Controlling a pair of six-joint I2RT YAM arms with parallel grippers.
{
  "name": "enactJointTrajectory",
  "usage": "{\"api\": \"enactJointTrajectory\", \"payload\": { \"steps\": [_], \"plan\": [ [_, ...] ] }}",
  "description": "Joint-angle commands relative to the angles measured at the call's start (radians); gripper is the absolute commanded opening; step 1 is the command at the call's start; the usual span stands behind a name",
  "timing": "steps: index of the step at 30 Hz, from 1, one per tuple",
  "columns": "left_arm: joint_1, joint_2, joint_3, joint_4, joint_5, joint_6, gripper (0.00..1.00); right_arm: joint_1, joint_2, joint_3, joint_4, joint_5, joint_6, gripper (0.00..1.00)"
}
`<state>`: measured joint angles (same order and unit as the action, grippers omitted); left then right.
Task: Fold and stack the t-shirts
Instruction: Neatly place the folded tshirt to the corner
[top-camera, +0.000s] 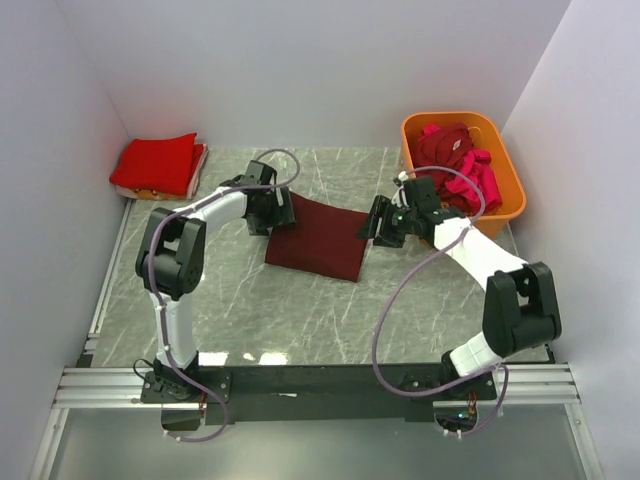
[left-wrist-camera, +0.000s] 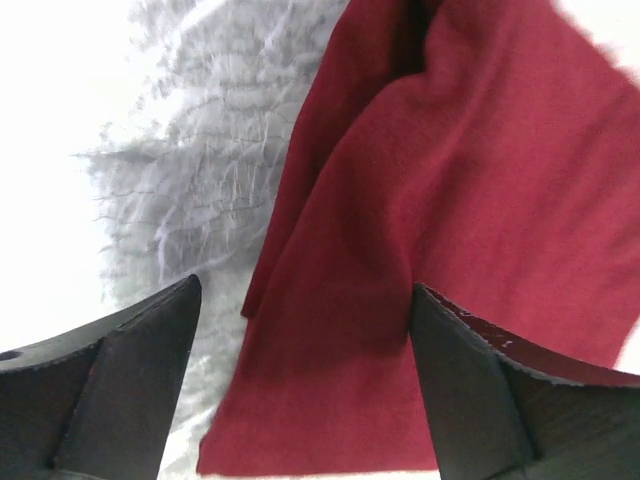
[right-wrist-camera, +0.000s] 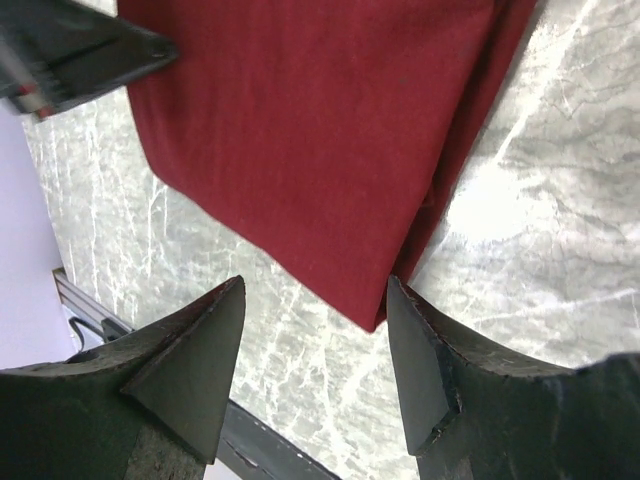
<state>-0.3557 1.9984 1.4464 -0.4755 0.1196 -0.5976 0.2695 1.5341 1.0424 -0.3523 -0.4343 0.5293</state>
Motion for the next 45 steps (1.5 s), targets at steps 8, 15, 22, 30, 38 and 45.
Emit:
{"api": "enactJointTrajectory", "payload": {
  "steps": [8, 15, 22, 30, 38, 45],
  "plan": [
    [-0.097, 0.091, 0.054, -0.093, -0.204, 0.027, 0.72, -0.003, -0.132, -0.061, 0.018, 0.042, -0.038, 0.66],
    [-0.115, 0.129, 0.060, -0.106, -0.227, 0.007, 0.47, -0.001, -0.193, -0.097, 0.012, 0.071, -0.055, 0.66],
    [-0.121, 0.185, 0.138, -0.169, -0.464, 0.027, 0.01, -0.003, -0.250, -0.117, -0.007, 0.149, -0.084, 0.66],
    [-0.105, 0.094, 0.207, -0.141, -0.895, 0.183, 0.01, -0.003, -0.308, -0.148, -0.031, 0.295, -0.137, 0.65],
    [0.006, 0.033, 0.183, 0.171, -1.090, 0.539, 0.01, -0.003, -0.327, -0.163, -0.028, 0.327, -0.147, 0.65],
    [0.099, 0.056, 0.229, 0.468, -1.177, 0.916, 0.01, -0.003, -0.322, -0.159, -0.033, 0.361, -0.149, 0.65]
  ]
}}
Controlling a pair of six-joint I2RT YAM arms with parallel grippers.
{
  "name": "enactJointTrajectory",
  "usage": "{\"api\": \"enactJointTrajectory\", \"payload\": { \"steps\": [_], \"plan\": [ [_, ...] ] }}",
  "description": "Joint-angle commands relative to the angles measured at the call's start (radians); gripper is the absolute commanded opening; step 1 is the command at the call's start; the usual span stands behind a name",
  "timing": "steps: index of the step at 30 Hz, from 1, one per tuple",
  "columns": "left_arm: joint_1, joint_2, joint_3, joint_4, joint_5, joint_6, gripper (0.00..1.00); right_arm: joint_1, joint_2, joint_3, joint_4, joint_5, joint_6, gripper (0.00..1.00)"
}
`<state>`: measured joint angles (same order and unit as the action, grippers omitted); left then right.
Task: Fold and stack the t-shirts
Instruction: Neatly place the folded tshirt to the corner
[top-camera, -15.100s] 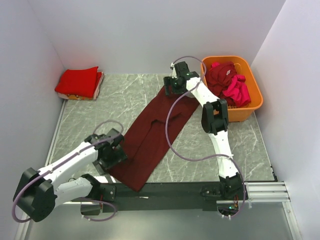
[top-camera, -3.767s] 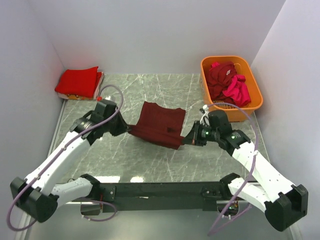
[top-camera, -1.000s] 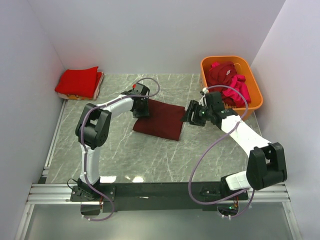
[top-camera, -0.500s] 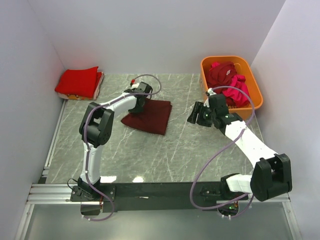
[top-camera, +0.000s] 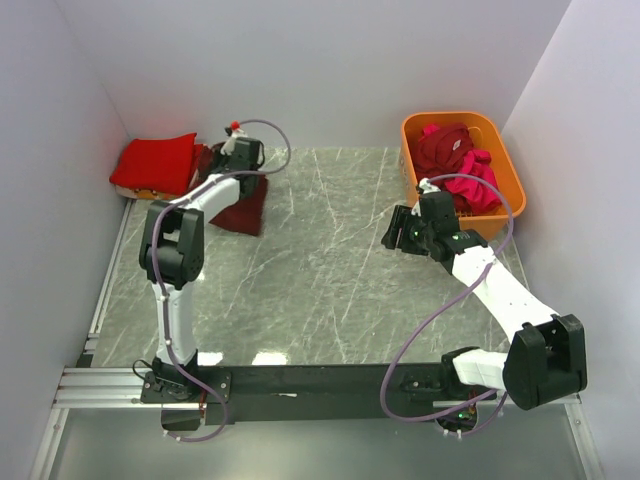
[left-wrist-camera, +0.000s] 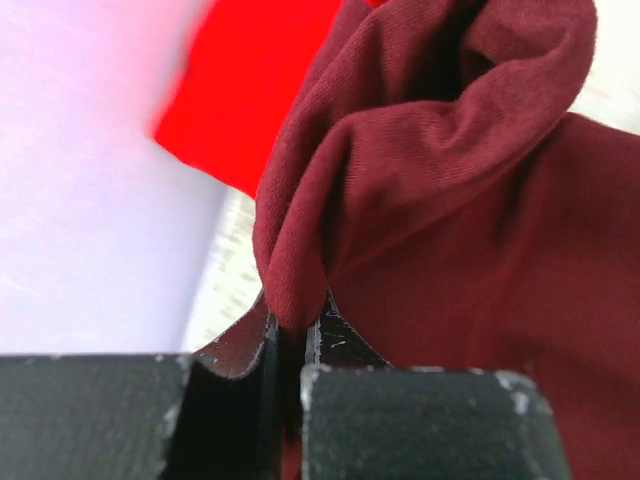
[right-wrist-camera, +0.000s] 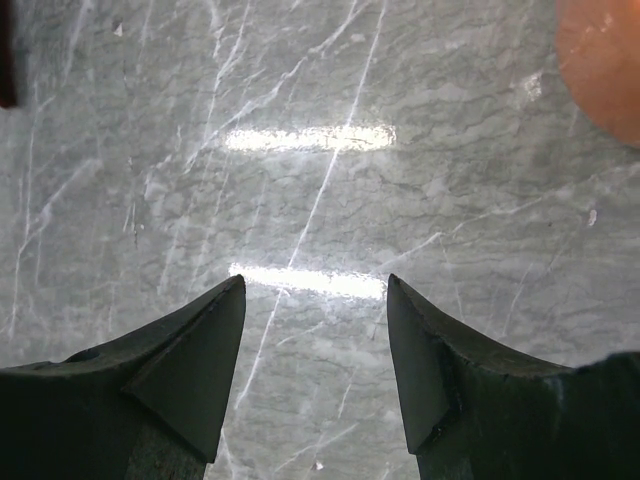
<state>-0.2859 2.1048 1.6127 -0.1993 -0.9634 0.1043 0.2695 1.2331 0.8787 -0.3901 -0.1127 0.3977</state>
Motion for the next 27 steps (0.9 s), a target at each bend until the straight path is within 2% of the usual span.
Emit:
{"api": "enactJointTrajectory", "payload": {
  "steps": [1, 5, 13, 22, 27],
  "plan": [
    [0.039, -0.049, 0.068, 0.243, -0.075, 0.234, 0.01, -0.003, -0.021, 0.008, 0.005, 0.045, -0.017, 0.65],
    [0.083, -0.031, 0.096, 0.368, -0.063, 0.363, 0.01, -0.003, -0.020, 0.012, 0.003, 0.057, -0.016, 0.66],
    [0.119, -0.006, 0.145, 0.537, -0.034, 0.508, 0.01, -0.004, -0.015, 0.014, 0.010, 0.077, -0.016, 0.66],
    [0.145, -0.005, 0.211, 0.552, 0.022, 0.531, 0.01, -0.004, -0.014, 0.020, 0.007, 0.085, -0.011, 0.66],
    [0.162, -0.015, 0.259, 0.497, 0.057, 0.477, 0.01, -0.004, -0.011, 0.020, 0.008, 0.084, -0.011, 0.66]
  ]
}}
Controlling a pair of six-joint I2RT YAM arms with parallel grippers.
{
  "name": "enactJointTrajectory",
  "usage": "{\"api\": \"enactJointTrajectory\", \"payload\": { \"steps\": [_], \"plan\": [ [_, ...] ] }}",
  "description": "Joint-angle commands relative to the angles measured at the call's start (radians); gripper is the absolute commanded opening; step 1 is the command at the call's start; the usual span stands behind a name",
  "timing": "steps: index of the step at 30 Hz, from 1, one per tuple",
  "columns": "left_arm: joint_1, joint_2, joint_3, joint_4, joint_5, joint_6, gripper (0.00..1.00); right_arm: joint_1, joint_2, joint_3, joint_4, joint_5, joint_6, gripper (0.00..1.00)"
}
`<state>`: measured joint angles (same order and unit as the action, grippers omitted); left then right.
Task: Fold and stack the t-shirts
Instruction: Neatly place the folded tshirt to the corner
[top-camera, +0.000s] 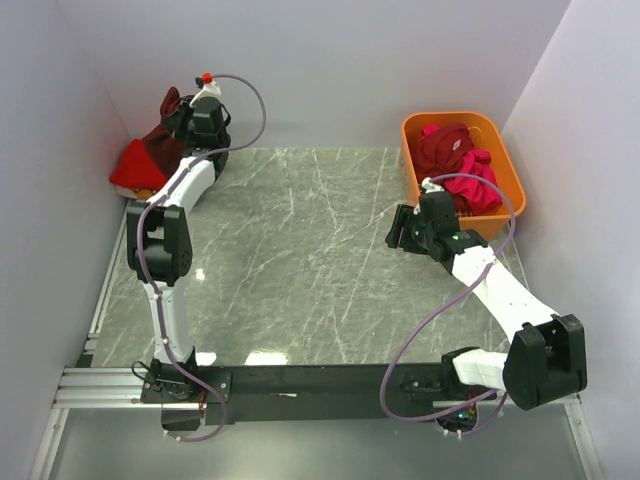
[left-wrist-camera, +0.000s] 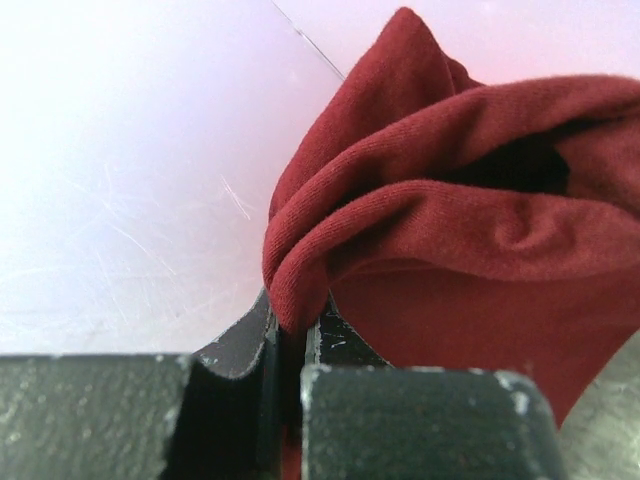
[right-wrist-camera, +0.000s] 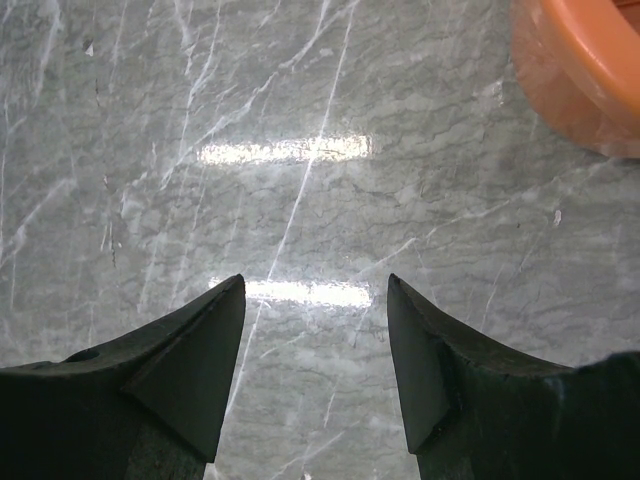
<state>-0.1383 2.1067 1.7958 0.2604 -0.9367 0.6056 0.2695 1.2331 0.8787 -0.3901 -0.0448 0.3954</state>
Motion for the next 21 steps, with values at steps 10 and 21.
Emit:
{"api": "enactJointTrajectory", "payload": {
  "steps": [10, 21],
  "plan": [
    [0.092, 0.041, 0.164, -0.104, 0.154, -0.194, 0.01, -0.004, -0.012, 0.025, 0.004, 0.019, -0.006, 0.66],
    [0.181, 0.196, 0.241, -0.085, 0.170, -0.204, 0.01, -0.004, -0.017, 0.059, -0.036, 0.043, 0.008, 0.66]
  ]
}}
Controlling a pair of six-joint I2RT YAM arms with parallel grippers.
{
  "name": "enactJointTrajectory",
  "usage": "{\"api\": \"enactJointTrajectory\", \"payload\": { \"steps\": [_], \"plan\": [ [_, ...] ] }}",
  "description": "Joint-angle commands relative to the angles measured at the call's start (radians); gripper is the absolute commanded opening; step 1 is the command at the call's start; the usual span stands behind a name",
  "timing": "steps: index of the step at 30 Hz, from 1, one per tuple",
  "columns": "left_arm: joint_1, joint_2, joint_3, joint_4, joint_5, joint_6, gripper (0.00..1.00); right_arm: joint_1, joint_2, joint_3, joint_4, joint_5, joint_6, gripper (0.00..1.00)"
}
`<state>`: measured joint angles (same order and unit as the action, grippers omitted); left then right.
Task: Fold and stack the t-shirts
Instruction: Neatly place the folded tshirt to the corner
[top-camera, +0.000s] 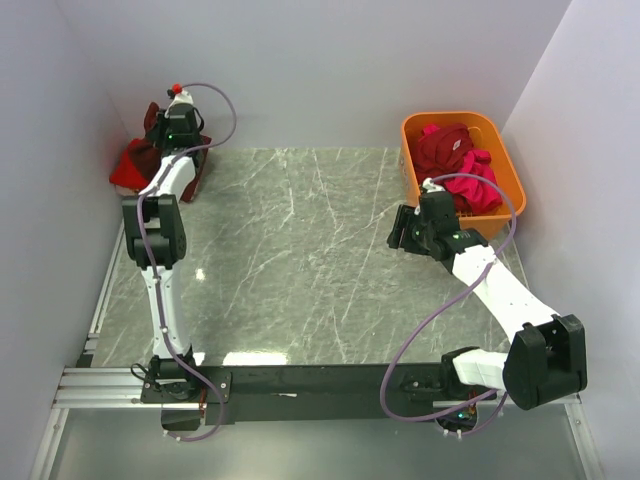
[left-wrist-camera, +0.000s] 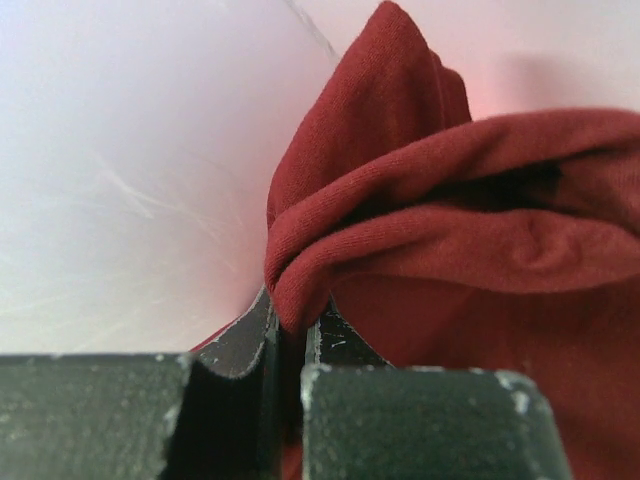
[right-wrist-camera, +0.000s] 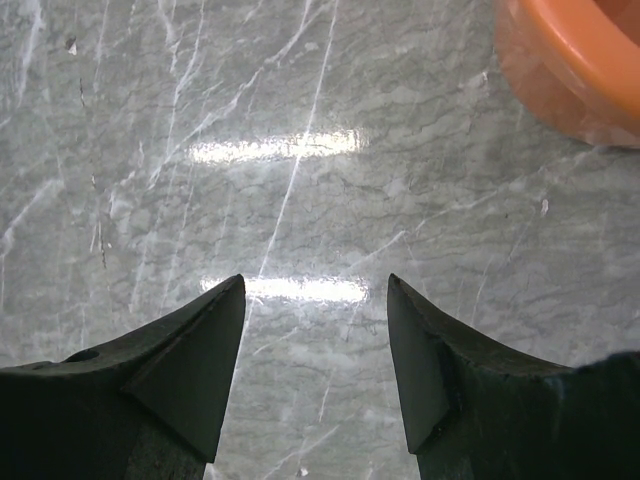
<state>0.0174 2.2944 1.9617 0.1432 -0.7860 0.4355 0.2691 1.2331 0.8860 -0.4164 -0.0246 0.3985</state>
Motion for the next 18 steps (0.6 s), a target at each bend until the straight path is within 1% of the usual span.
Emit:
{"api": "enactJointTrajectory", "payload": {
  "steps": [1, 5, 8, 9, 10, 11, 12, 13, 15, 18],
  "plan": [
    [0.038, 0.026, 0.092, 0.026, 0.016, -0.043, 0.01, -0.002, -0.015, 0.057, -0.010, 0.022, 0.010, 0.66],
    [0.075, 0.053, 0.103, 0.029, 0.017, -0.090, 0.01, -0.004, -0.009, 0.070, -0.024, 0.020, 0.025, 0.66],
    [0.098, 0.077, 0.106, 0.029, 0.019, -0.112, 0.10, -0.004, -0.012, 0.073, -0.039, 0.023, 0.037, 0.66],
    [0.104, 0.080, 0.108, 0.022, 0.033, -0.122, 0.23, -0.002, -0.011, 0.076, -0.054, 0.023, 0.039, 0.66],
    [0.114, 0.085, 0.105, 0.015, 0.040, -0.144, 0.33, -0.004, -0.014, 0.073, -0.056, 0.023, 0.043, 0.66],
    [0.119, 0.089, 0.106, 0.010, 0.041, -0.153, 0.47, -0.002, -0.015, 0.070, -0.061, 0.041, 0.049, 0.66],
    [0.122, 0.091, 0.106, 0.010, 0.031, -0.164, 0.75, -0.002, -0.014, 0.071, -0.067, 0.045, 0.051, 0.66],
    [0.125, 0.089, 0.109, 0.010, 0.021, -0.173, 0.85, -0.002, -0.012, 0.074, -0.073, 0.045, 0.051, 0.66],
    [0.130, 0.082, 0.108, 0.010, 0.016, -0.198, 0.99, -0.002, -0.011, 0.077, -0.079, 0.045, 0.059, 0.66],
    [0.131, 0.060, 0.115, -0.004, 0.005, -0.228, 0.99, -0.002, -0.023, 0.079, -0.071, 0.042, 0.062, 0.66]
  ]
}}
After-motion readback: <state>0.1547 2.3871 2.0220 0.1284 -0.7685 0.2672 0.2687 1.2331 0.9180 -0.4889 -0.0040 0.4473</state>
